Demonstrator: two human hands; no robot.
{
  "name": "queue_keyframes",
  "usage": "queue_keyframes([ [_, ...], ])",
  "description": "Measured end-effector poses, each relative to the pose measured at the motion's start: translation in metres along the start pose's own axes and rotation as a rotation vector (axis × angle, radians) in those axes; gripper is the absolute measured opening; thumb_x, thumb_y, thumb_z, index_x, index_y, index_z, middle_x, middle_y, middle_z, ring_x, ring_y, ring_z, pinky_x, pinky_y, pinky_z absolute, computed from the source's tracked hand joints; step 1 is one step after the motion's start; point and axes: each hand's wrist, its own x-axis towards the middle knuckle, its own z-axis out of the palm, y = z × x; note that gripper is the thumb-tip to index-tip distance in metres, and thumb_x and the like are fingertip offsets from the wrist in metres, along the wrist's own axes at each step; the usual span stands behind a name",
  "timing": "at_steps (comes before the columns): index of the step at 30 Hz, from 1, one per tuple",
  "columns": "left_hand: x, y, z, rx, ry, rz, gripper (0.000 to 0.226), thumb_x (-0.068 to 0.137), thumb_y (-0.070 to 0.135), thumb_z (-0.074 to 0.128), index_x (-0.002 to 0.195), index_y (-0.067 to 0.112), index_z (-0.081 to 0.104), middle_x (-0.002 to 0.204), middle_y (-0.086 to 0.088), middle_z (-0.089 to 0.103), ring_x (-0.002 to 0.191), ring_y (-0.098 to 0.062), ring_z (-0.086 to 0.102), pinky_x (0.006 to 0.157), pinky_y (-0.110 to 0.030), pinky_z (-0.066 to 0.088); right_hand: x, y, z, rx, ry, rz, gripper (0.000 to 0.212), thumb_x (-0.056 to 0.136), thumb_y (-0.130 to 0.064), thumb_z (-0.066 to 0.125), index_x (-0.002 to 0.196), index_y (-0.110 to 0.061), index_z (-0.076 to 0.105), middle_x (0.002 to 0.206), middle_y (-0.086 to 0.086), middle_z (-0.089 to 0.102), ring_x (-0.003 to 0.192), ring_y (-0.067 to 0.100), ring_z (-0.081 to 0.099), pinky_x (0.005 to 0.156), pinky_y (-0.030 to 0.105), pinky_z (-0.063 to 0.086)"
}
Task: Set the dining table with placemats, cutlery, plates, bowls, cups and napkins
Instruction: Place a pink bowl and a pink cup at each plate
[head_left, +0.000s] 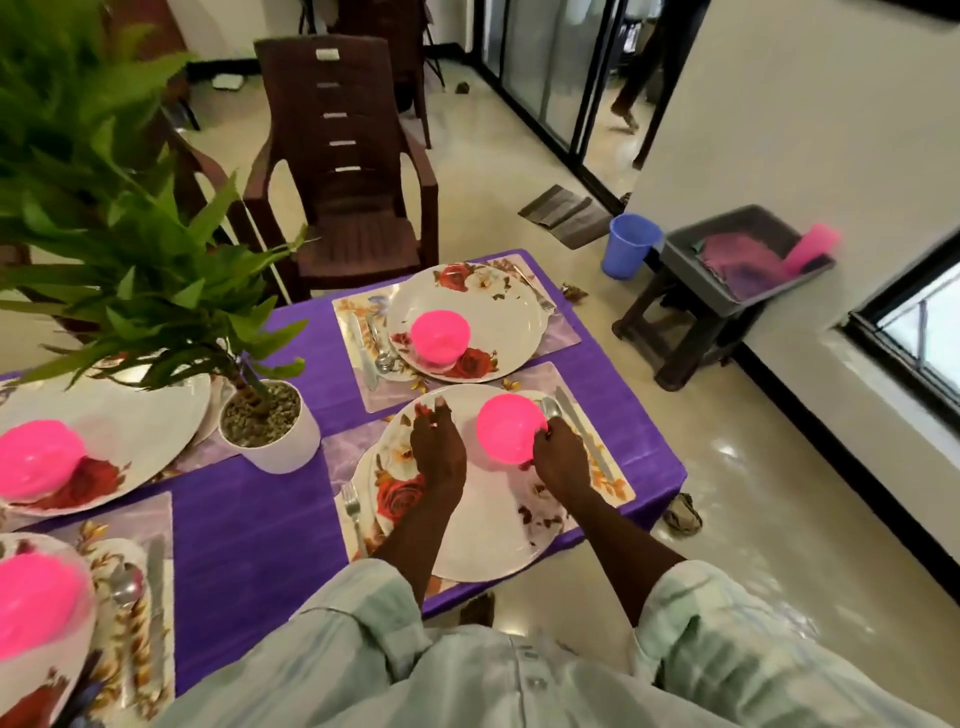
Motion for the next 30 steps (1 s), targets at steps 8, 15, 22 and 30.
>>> queue_keyframes([
  [8, 0.048, -0.049, 0.015, -0.004, 0.151, -0.018, 0.070, 0.074, 0.085, 0.030, 0.100, 0.026, 0.056, 0.098, -0.006, 0.068, 0.090, -0.034, 0.068, 0.083, -0.057, 0.054, 0.036, 0.000, 0.006, -0.086, -0.131, 0.013, 0.029, 0.094, -0.019, 0.055, 0.119, -0.003, 0.053, 0.100, 0.012, 0.069, 0.083, 0.028, 0.067, 0.058, 0.030, 0.052],
  [15, 0.033, -0.031, 0.016, 0.040, 0.215, 0.012, 0.050, 0.073, 0.069, 0.035, 0.091, 0.027, 0.057, 0.092, -0.010, 0.069, 0.085, -0.034, 0.067, 0.079, -0.055, 0.056, 0.054, -0.004, 0.005, -0.108, -0.143, -0.045, 0.026, 0.100, -0.027, 0.042, 0.110, -0.006, 0.055, 0.102, 0.012, 0.065, 0.090, 0.031, 0.065, 0.075, 0.040, 0.054],
  [22, 0.057, -0.048, 0.023, 0.071, 0.275, -0.002, 0.063, 0.078, 0.074, 0.035, 0.099, 0.021, 0.063, 0.094, -0.012, 0.069, 0.089, -0.036, 0.067, 0.082, -0.057, 0.054, 0.065, -0.006, 0.005, -0.091, -0.143, -0.053, 0.030, 0.101, -0.035, 0.041, 0.105, -0.011, 0.058, 0.098, 0.008, 0.066, 0.090, 0.024, 0.063, 0.074, 0.035, 0.051],
  [30, -0.020, 0.054, 0.031, 0.075, 0.367, 0.201, 0.025, 0.099, 0.018, 0.048, 0.101, 0.000, 0.065, 0.100, -0.015, 0.066, 0.096, -0.029, 0.059, 0.079, -0.031, 0.040, 0.067, -0.002, -0.007, -0.024, -0.049, 0.036, 0.044, 0.098, -0.053, 0.042, 0.109, -0.013, 0.057, 0.096, 0.006, 0.068, 0.084, 0.021, 0.063, 0.073, 0.032, 0.048],
])
